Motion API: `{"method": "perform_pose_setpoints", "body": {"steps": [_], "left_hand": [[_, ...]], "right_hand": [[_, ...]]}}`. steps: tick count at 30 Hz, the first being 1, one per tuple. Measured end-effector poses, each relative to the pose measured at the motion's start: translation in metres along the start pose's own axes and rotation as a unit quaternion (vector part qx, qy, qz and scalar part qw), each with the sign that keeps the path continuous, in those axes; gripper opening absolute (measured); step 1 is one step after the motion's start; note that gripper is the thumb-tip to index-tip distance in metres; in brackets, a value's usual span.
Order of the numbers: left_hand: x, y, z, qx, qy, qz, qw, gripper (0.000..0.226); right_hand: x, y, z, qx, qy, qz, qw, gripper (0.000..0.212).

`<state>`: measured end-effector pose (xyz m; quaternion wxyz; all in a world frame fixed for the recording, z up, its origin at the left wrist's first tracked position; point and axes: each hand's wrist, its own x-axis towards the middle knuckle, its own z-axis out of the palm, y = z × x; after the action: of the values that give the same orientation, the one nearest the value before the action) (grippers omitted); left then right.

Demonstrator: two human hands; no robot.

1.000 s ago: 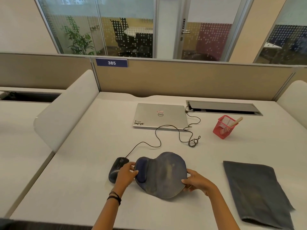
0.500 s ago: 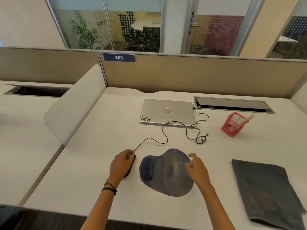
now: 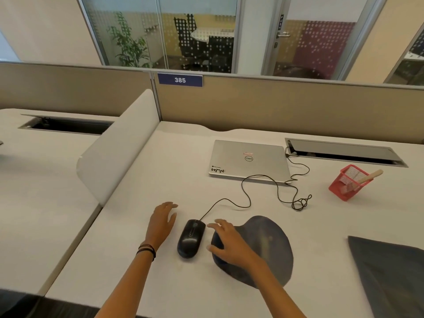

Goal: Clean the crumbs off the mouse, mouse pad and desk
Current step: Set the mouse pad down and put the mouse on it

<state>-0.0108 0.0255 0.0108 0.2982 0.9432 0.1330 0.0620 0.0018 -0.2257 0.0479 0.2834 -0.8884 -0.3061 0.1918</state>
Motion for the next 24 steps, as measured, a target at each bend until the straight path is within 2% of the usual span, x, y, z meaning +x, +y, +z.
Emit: {"method": "perform_pose_setpoints", "body": {"steps": [6, 12, 18, 24], "left_hand": [[0.018, -0.008, 0.014, -0.006, 0.003, 0.052, 0.999, 0.036], [0.023, -0.011, 0.025, -0.01, 0.037, 0.039, 0.998, 0.038], [0.023, -0.011, 0.028, 0.024, 0.027, 0.059, 0.998, 0.038], [0.024, -0.013, 0.027, -0.002, 0.017, 0.045, 0.999, 0.038]], "right_hand": [[0.027, -0.02, 0.029, -0.084, -0.01, -0.048, 0.995, 0.084], [0.041, -0.024, 0.043, -0.112, -0.036, -0.045, 0.992, 0.098], [0.046, -0.024, 0.047, -0.115, -0.047, -0.031, 0.992, 0.102], [0.048, -0.029, 0.047, -0.098, -0.038, -0.019, 0.994, 0.1]]}}
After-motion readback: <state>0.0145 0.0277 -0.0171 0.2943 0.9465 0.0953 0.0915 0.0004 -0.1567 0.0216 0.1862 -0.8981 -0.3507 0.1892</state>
